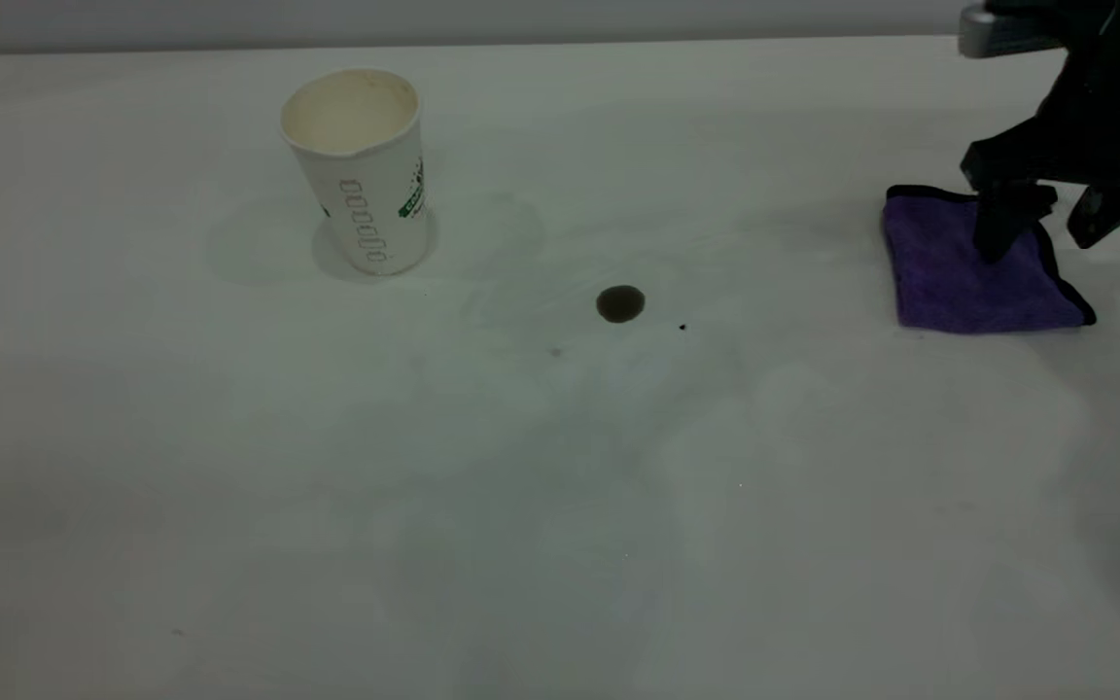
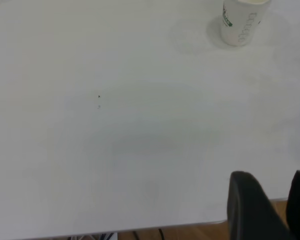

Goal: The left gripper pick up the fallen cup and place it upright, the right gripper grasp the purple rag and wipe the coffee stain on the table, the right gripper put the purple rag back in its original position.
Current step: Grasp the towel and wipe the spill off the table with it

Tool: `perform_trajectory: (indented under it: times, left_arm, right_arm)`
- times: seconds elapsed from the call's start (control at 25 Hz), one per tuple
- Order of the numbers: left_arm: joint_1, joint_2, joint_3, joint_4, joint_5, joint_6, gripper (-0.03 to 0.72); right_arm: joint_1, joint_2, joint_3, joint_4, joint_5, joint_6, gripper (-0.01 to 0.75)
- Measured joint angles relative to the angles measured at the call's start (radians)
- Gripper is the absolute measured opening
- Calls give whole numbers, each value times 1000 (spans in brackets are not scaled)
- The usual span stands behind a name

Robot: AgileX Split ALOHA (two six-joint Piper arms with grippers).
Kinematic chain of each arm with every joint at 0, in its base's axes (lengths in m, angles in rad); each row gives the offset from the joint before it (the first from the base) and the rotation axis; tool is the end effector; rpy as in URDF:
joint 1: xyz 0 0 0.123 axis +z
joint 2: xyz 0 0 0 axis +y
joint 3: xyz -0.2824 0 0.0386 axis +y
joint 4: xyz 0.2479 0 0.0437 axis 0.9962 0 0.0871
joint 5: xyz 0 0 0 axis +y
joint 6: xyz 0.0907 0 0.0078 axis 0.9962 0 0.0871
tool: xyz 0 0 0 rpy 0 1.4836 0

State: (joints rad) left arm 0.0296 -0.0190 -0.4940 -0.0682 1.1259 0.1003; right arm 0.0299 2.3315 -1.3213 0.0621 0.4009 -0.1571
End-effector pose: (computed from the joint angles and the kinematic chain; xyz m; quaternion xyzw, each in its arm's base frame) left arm -0.0098 -0.0059 0.2703 0.0333 0.8654 -0.0015 0.5000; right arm 0.4134 0.0146 0.0260 -0.0659 0.9901 0.0077 0.1238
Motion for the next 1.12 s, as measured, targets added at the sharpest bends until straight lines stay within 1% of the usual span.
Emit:
perform_trajectory:
  times: [0.24,0.32,0.4,0.48,0.52,0.64,0.72,0.76,0.8,0.88,1.0,1.12]
  left_arm:
    - [0,0,0,0,0,0,254]
    - [0,0,0,0,0,0,254]
    - [0,0,0,0,0,0,254]
    - [0,0,0,0,1,0,254]
    - [0,0,0,0,1,0,254]
    - [0,0,0,0,1,0,254]
    - [0,0,0,0,1,0,254]
    - [0,0,0,0,1,0,254]
    - [0,0,0,0,1,0,254]
    - [0,0,0,0,1,0,254]
    - [0,0,0,0,1,0,254]
    - [0,0,0,0,1,0,254]
  right_arm:
    - [23,69,-61,-1,0,-33,685]
    - [35,94,-79,-3,1,-42,660]
    - [41,114,-96,-4,8,-45,605]
    - [41,125,-110,7,20,-48,524]
    - [40,130,-116,19,25,-48,468]
    - [40,134,-120,77,36,-59,262]
    - [44,136,-127,109,47,-96,109]
    - [50,136,-131,118,53,-123,76]
    - [60,136,-138,133,62,-148,59]
    - [94,137,-157,161,94,-172,52]
    - [181,137,-208,196,156,-183,51]
    - [269,128,-287,207,212,-183,51]
